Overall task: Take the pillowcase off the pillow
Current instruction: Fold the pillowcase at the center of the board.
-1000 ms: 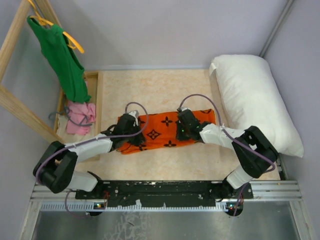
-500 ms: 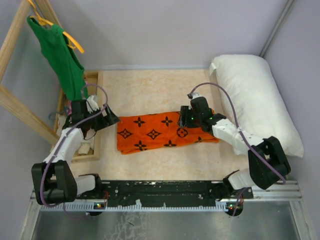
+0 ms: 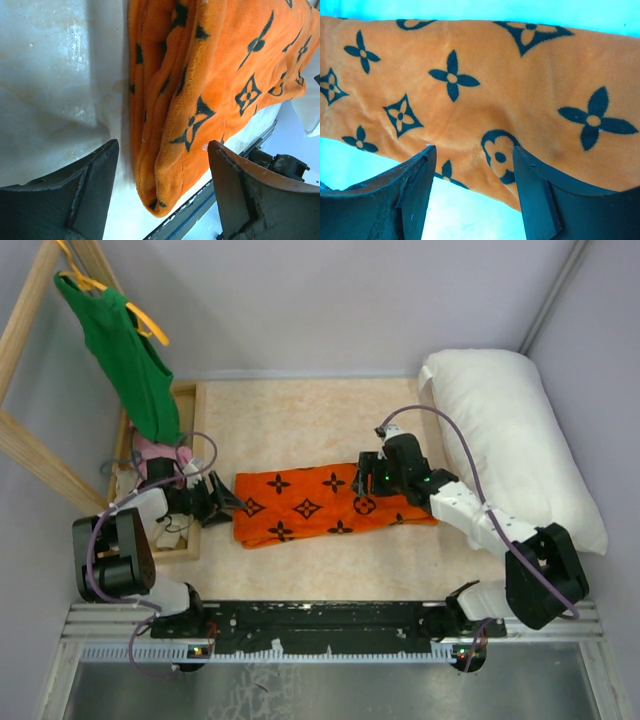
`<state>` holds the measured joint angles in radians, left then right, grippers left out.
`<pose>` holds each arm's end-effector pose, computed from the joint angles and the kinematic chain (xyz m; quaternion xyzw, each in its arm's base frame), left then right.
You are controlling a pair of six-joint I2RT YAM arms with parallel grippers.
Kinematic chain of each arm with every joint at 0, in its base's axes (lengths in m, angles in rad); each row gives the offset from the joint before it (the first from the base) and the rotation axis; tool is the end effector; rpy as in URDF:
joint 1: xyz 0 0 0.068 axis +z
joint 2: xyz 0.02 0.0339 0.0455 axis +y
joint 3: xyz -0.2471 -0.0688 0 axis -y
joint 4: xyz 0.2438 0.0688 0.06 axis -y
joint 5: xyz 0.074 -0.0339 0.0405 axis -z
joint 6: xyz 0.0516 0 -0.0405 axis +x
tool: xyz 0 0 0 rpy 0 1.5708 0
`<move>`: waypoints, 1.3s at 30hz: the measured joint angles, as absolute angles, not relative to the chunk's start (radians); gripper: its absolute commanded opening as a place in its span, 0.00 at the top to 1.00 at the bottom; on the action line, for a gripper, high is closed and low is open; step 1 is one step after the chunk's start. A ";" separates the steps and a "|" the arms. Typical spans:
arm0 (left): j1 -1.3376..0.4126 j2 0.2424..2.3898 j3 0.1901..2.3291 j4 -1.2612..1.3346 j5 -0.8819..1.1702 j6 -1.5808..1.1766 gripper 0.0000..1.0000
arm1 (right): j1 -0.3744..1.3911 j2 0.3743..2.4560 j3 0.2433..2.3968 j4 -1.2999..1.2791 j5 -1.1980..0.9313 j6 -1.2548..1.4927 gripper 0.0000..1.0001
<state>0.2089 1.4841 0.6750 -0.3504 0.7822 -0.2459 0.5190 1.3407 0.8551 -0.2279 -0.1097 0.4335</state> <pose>0.2565 0.0172 0.1233 -0.1282 0.8993 -0.3766 0.1818 0.2594 0.1547 0.2114 -0.0616 0.9064 0.2346 0.3460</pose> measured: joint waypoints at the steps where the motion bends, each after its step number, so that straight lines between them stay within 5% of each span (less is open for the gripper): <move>1: 0.206 1.485 0.675 -0.351 0.774 -0.246 0.26 | 0.519 1.334 0.850 -0.223 -0.112 0.434 0.37; 18: 0.050 1.582 0.674 -0.316 0.748 -0.369 0.42 | 0.514 1.289 0.818 -0.220 -0.131 0.434 0.35; 20: 0.025 1.573 0.661 -0.296 0.734 -0.390 0.54 | 0.514 1.289 0.818 -0.217 -0.134 0.434 0.35; 22: 0.014 1.565 0.642 -0.277 0.718 -0.411 0.85 | 0.514 1.289 0.818 -0.216 -0.137 0.434 0.35; 24: 0.011 1.563 0.633 -0.276 0.682 -0.423 0.99 | 0.514 1.289 0.818 -0.216 -0.141 0.434 0.34; 30: 0.007 1.479 0.714 -0.411 0.472 -0.394 1.00 | 0.514 1.289 0.818 -0.218 -0.144 0.430 0.34; 39: -0.002 1.333 1.131 -0.690 -0.028 -0.241 1.00 | 0.514 1.287 0.818 -0.231 -0.135 0.429 0.33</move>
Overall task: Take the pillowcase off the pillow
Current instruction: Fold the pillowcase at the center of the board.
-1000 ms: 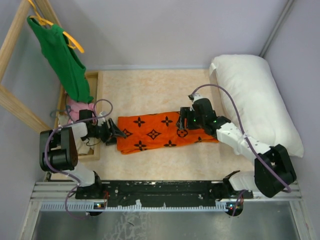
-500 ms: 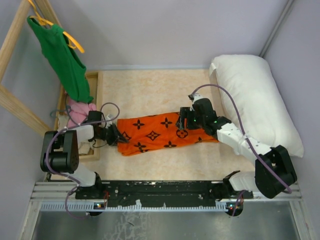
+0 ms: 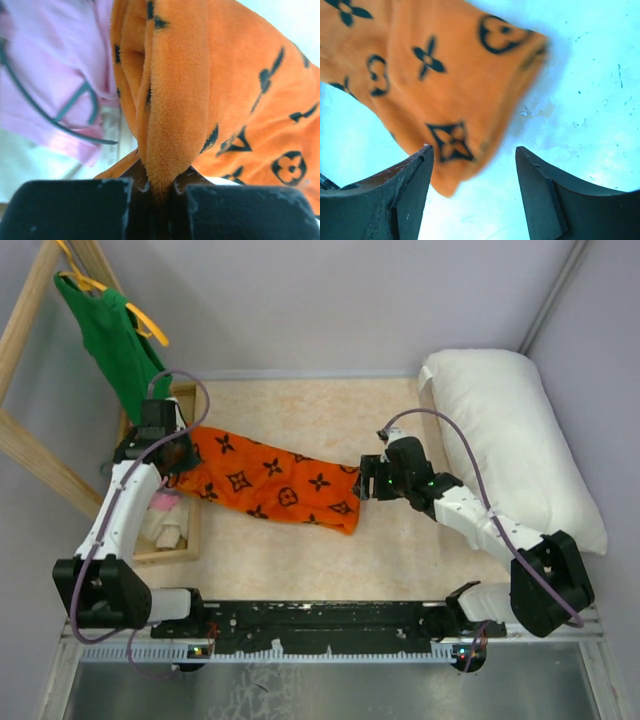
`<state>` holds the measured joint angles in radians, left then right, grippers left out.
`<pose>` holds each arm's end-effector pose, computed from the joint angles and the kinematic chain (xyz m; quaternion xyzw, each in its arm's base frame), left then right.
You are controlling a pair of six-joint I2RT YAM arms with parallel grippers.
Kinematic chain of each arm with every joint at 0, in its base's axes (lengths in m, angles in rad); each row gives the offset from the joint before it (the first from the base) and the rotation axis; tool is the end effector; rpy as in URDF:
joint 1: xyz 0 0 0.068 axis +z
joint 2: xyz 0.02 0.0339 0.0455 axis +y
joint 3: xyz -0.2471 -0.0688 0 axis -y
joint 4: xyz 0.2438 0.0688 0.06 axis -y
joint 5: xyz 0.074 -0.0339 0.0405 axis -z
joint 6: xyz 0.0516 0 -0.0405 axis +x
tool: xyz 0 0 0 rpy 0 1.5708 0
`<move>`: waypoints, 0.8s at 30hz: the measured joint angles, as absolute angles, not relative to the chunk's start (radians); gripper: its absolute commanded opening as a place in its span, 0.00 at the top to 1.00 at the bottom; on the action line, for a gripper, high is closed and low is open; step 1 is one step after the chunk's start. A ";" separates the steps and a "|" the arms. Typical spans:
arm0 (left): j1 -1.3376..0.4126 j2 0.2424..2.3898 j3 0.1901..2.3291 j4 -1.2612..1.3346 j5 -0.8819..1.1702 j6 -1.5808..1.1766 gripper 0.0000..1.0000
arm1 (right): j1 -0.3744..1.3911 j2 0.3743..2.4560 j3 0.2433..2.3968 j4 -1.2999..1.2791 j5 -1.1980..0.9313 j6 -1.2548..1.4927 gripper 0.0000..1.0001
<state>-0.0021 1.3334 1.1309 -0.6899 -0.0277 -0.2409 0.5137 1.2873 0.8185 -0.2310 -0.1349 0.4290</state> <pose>0.2916 0.0008 0.2656 -0.1169 0.9357 -0.0274 0.3318 0.2502 0.1491 0.2135 -0.0667 0.9026 0.2456 0.3473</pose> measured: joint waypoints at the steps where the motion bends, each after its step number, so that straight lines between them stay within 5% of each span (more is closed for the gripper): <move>1: -0.016 1.320 1.161 -0.712 -0.087 -0.232 1.00 | 0.514 1.287 0.819 -0.234 -0.132 0.429 0.33; 11: -0.408 1.421 1.369 -0.965 -0.479 -0.236 1.00 | 0.507 1.312 0.853 -0.295 -0.052 0.430 0.30; 24: -0.855 1.906 1.807 -1.176 -0.594 -0.228 1.00 | 0.500 1.326 0.847 -0.303 -0.052 0.447 0.29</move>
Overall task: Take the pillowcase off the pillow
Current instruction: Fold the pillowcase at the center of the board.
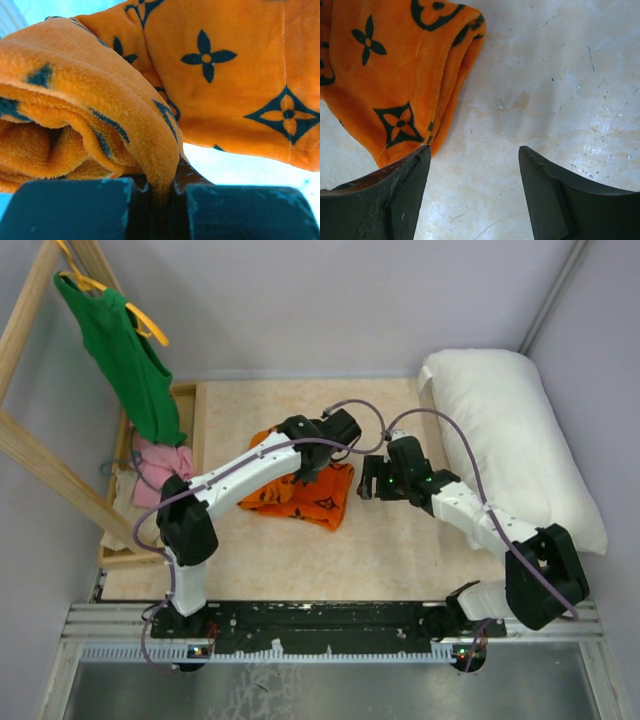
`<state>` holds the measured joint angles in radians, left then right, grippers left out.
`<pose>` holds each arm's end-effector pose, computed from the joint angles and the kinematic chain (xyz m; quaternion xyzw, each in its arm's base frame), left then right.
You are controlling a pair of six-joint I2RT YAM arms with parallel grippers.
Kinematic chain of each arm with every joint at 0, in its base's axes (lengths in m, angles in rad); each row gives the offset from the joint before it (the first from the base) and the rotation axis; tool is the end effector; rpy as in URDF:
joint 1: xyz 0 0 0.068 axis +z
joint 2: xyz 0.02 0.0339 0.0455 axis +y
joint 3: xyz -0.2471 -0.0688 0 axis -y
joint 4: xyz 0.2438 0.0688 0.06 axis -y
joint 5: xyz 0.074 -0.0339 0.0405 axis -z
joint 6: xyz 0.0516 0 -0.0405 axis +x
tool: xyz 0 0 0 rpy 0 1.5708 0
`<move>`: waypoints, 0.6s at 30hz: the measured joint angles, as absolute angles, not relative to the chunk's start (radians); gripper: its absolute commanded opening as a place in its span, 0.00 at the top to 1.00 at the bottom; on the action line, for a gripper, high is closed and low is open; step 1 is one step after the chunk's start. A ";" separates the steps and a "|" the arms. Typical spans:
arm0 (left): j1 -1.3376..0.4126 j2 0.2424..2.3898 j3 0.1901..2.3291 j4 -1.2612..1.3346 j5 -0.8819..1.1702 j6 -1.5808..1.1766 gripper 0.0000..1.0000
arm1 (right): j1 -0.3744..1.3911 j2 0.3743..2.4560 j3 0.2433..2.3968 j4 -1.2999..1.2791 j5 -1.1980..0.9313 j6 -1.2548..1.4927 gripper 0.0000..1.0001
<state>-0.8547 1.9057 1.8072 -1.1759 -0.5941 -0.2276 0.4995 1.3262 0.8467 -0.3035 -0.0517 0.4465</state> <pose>0.2738 -0.2706 0.2709 0.2506 0.9129 0.1754 0.2701 0.2560 0.1427 0.2055 -0.0344 0.9225 0.1960 0.3307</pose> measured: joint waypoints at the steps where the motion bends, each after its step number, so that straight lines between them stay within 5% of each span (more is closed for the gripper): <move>1: -0.868 1.922 1.820 -1.179 -0.592 -0.220 1.00 | 0.498 1.327 0.842 -0.299 -0.054 0.449 0.29; 18: -0.892 2.078 1.886 -1.151 -0.480 -0.136 1.00 | 0.404 1.435 0.601 0.055 -0.255 0.572 0.38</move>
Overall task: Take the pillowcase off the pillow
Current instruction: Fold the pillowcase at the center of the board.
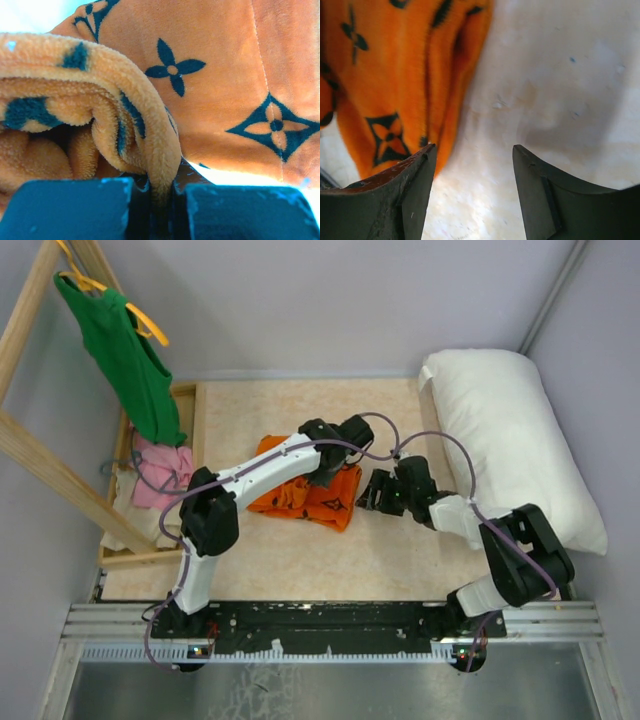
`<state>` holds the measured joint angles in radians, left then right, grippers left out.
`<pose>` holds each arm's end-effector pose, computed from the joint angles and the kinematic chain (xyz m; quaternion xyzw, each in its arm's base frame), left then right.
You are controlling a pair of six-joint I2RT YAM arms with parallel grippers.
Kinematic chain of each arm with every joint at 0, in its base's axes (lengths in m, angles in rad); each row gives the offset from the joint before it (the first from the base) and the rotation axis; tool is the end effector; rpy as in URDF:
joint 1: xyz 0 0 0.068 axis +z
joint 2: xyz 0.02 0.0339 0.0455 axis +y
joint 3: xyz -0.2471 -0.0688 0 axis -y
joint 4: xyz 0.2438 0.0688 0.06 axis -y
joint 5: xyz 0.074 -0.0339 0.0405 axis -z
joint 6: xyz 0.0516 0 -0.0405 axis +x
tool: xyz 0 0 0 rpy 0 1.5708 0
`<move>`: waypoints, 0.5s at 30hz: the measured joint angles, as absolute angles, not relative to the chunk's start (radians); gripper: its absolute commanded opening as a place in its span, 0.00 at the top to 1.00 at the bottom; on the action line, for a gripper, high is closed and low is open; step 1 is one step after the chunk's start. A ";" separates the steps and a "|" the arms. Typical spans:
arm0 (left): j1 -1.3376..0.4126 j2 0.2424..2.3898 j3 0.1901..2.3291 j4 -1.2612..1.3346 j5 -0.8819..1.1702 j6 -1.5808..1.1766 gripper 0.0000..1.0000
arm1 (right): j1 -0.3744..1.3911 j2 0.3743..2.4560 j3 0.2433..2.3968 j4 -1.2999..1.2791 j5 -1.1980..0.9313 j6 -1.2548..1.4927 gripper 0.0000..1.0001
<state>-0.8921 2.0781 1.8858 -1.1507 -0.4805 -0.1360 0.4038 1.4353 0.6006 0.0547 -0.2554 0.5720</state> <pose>0.2809 -0.3103 0.2251 0.3311 0.9068 0.1516 0.2124 0.2550 0.1231 0.1308 0.0280 0.9162 0.2829 0.2824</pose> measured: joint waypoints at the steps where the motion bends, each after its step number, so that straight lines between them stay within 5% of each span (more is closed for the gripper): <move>1: -0.892 2.078 1.892 -1.148 -0.478 -0.131 1.00 | 0.405 1.446 0.593 0.097 -0.273 0.587 0.38; 10: -0.892 2.078 1.898 -1.145 -0.469 -0.102 1.00 | 0.429 1.584 0.563 0.450 -0.361 0.750 0.54; 15: -0.892 2.078 1.899 -1.147 -0.469 -0.088 1.00 | 0.432 1.691 0.562 0.567 -0.393 0.818 0.96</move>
<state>-0.8921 2.0777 1.8992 -1.1465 -0.4690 -0.0879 0.4324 1.6909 0.5625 0.5671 -0.3935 0.8181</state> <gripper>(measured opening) 0.061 0.257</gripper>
